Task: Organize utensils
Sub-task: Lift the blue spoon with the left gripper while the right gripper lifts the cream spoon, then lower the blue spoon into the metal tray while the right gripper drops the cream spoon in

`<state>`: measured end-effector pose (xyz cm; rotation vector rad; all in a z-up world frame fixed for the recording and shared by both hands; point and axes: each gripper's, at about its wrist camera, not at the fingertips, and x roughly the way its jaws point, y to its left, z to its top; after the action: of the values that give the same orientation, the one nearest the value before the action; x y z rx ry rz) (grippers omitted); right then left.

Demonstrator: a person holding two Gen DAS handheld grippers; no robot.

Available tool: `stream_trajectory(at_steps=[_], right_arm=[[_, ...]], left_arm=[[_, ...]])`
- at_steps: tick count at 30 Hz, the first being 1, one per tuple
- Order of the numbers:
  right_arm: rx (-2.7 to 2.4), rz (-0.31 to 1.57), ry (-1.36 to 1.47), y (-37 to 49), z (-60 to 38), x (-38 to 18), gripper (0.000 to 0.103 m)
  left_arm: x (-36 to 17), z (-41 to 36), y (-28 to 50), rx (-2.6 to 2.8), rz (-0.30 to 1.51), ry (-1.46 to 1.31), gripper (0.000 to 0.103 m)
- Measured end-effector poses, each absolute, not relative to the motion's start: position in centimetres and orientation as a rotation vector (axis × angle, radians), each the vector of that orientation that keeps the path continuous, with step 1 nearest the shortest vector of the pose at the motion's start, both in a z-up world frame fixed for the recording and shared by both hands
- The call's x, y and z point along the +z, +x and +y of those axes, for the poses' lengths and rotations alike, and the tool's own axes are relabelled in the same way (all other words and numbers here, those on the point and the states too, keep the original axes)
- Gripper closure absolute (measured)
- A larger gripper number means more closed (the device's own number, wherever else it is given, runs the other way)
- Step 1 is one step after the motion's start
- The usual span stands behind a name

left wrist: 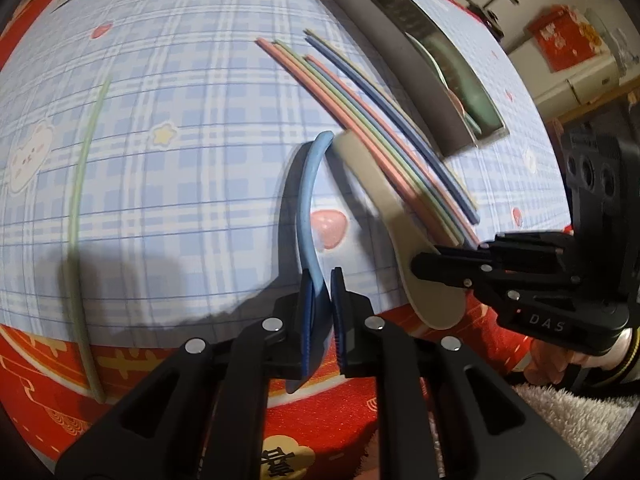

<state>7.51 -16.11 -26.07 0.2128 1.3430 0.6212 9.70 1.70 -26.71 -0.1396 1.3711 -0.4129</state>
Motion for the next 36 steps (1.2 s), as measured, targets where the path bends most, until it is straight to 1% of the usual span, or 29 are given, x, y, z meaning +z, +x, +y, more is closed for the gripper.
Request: stream_trajectory(at_steps=[9,16,36], right_arm=[[0.606,1.296,0.234,8.0,-17.0,-24.8,0.096],[0.578,1.24,0.296,8.5,-18.7,-23.6,0.096],[0.468,1.144,0.402,8.6,-25.2,-22.0,0.096]], left_arm=[[-24.7,3.8,10.1,-0.393,1.303,-0.217,0.09],[-23.1,3.1,10.7,-0.392,1.272,-0.204,0.09],[-21.3,1.2,12.9,-0.404,1.244,-0.178,0.09]])
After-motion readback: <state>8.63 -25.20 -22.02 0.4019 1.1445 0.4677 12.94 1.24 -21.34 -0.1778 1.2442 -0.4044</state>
